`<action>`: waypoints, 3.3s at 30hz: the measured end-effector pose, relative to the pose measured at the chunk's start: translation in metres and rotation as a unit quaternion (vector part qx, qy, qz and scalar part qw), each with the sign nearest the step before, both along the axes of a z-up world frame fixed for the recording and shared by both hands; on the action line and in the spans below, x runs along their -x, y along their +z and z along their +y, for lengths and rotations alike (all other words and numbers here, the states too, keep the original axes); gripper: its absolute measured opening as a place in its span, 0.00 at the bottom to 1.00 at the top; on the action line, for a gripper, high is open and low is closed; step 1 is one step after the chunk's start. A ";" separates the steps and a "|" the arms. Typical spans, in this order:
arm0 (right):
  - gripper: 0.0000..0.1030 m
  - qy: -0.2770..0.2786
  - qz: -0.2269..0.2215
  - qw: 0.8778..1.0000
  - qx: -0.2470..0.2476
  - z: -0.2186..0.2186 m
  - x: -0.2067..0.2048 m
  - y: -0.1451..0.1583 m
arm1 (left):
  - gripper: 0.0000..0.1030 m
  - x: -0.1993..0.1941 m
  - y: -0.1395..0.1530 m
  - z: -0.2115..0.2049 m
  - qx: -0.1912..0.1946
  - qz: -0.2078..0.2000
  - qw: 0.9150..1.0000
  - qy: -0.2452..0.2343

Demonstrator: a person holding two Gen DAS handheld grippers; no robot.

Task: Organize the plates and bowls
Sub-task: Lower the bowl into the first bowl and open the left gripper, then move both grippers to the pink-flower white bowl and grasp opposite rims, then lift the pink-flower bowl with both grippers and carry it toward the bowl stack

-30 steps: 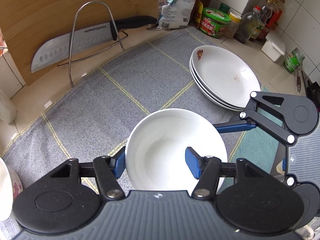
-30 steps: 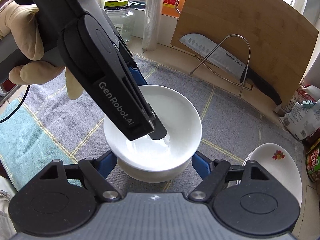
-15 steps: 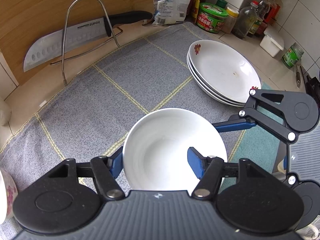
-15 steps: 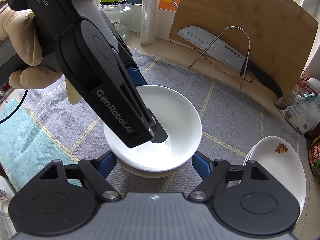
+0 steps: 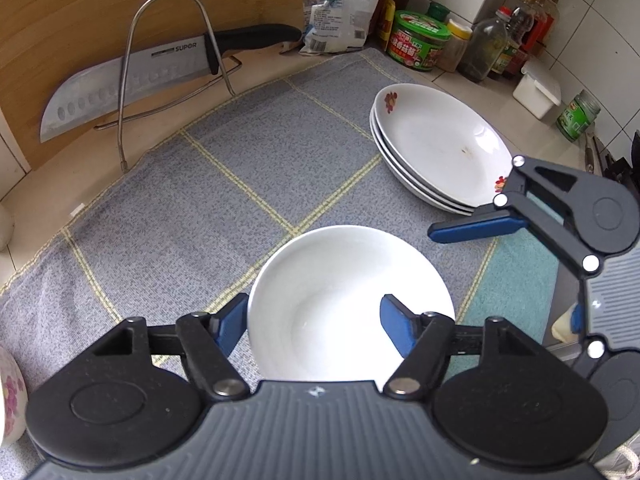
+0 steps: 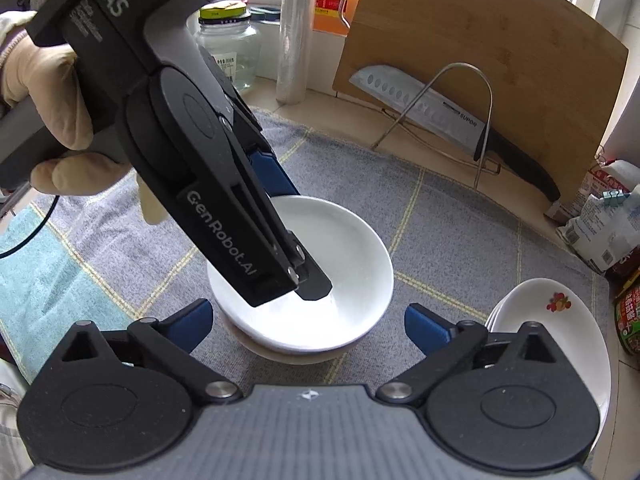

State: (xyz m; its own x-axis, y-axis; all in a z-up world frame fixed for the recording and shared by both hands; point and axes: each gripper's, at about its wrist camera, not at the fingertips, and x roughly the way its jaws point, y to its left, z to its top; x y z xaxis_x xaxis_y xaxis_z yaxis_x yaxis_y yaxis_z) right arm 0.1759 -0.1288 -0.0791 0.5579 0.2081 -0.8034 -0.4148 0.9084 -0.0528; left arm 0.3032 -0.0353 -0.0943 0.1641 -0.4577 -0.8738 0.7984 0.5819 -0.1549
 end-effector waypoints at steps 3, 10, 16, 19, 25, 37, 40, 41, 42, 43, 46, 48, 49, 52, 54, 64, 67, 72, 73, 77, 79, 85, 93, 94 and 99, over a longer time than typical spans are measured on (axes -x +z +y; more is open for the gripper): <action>1.00 -0.006 -0.005 1.000 0.002 -0.001 -0.001 0.003 | 0.68 0.000 0.004 0.004 0.009 -0.004 1.000 0.008; 1.00 -0.027 -0.012 0.999 -0.017 -0.007 0.001 0.007 | 0.71 0.005 0.024 0.031 0.031 -0.040 0.998 0.044; 1.00 -0.043 -0.012 0.999 -0.025 -0.011 -0.003 0.005 | 0.74 0.015 0.033 0.060 0.031 -0.096 0.989 0.105; 1.00 -0.042 -0.010 0.999 -0.027 -0.011 -0.002 0.004 | 0.74 0.020 0.031 0.072 0.027 -0.101 0.986 0.126; 1.00 -0.041 -0.018 0.999 -0.021 -0.003 -0.003 0.010 | 0.85 0.037 0.026 0.106 0.032 -0.137 0.973 0.185; 1.00 0.045 -0.031 0.999 -0.004 0.068 -0.050 0.024 | 0.94 0.016 0.019 0.206 -0.037 -0.170 0.965 0.195; 1.00 0.070 -0.031 0.997 0.004 0.094 -0.067 0.024 | 0.94 0.003 0.015 0.225 -0.053 -0.180 0.969 0.163; 1.00 0.078 -0.030 0.997 0.006 0.101 -0.072 0.024 | 0.94 -0.004 0.012 0.230 -0.058 -0.179 0.971 0.151; 1.00 0.086 -0.027 0.996 0.009 0.111 -0.079 0.023 | 0.94 -0.009 0.010 0.234 -0.058 -0.177 0.972 0.140; 1.00 0.093 -0.025 0.995 0.014 0.118 -0.085 0.022 | 0.94 -0.015 0.006 0.239 -0.060 -0.177 0.973 0.134; 1.00 0.113 -0.017 0.993 0.027 0.140 -0.103 0.018 | 0.94 -0.030 -0.005 0.250 -0.067 -0.177 0.975 0.114; 1.00 0.125 -0.010 0.991 0.033 0.153 -0.116 0.014 | 0.94 -0.039 -0.011 0.255 -0.064 -0.176 0.977 0.100; 1.00 0.134 -0.006 0.990 0.035 0.158 -0.122 0.012 | 0.94 -0.044 -0.014 0.256 -0.062 -0.172 0.979 0.091; 1.00 0.157 0.005 0.987 0.043 0.172 -0.140 0.004 | 0.94 -0.055 -0.022 0.258 -0.056 -0.168 0.982 0.061; 1.00 0.175 0.010 0.983 0.050 0.180 -0.151 -0.003 | 0.94 -0.062 -0.027 0.258 -0.059 -0.167 0.983 0.041; 1.00 0.255 0.042 0.963 0.075 0.205 -0.192 -0.038 | 0.92 -0.084 -0.036 0.261 -0.048 -0.168 0.984 -0.037; 1.00 0.270 0.045 0.959 0.077 0.207 -0.199 -0.044 | 0.91 -0.086 -0.039 0.260 -0.047 -0.168 0.983 -0.062; 0.97 0.299 0.034 0.951 0.072 0.211 -0.204 -0.047 | 0.87 -0.085 -0.042 0.257 -0.051 -0.179 0.978 -0.092; 0.95 0.304 0.032 0.949 0.070 0.212 -0.205 -0.047 | 0.85 -0.085 -0.042 0.257 -0.053 -0.182 0.977 -0.096; 0.93 0.316 0.027 0.946 0.063 0.212 -0.205 -0.047 | 0.85 -0.082 -0.043 0.257 -0.062 -0.195 0.973 -0.110; 0.93 0.322 0.022 0.944 0.064 0.212 -0.205 -0.046 | 0.85 -0.082 -0.042 0.257 -0.062 -0.199 0.971 -0.117; 0.88 0.333 0.012 0.941 0.060 0.212 -0.203 -0.041 | 0.83 -0.080 -0.041 0.258 -0.066 -0.211 0.965 -0.139; 0.86 0.329 0.010 0.943 0.050 0.210 -0.202 -0.035 | 0.82 -0.070 -0.036 0.261 -0.067 -0.220 0.963 -0.142; 0.86 0.328 0.009 0.943 0.052 0.210 -0.200 -0.034 | 0.82 -0.069 -0.036 0.261 -0.067 -0.222 0.962 -0.142; 0.86 0.325 -0.001 0.944 0.056 0.207 -0.188 -0.022 | 0.82 -0.064 -0.028 0.257 -0.067 -0.229 0.960 -0.143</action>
State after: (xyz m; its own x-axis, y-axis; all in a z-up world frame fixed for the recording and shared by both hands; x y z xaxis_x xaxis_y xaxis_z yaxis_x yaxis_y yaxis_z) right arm 0.3635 0.0780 -0.1012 0.3429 0.4209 -0.8398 -0.8823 0.4512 -0.1340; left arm 0.3669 0.2220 -0.1227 0.4298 -0.4295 -0.7943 0.8951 0.3183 0.3122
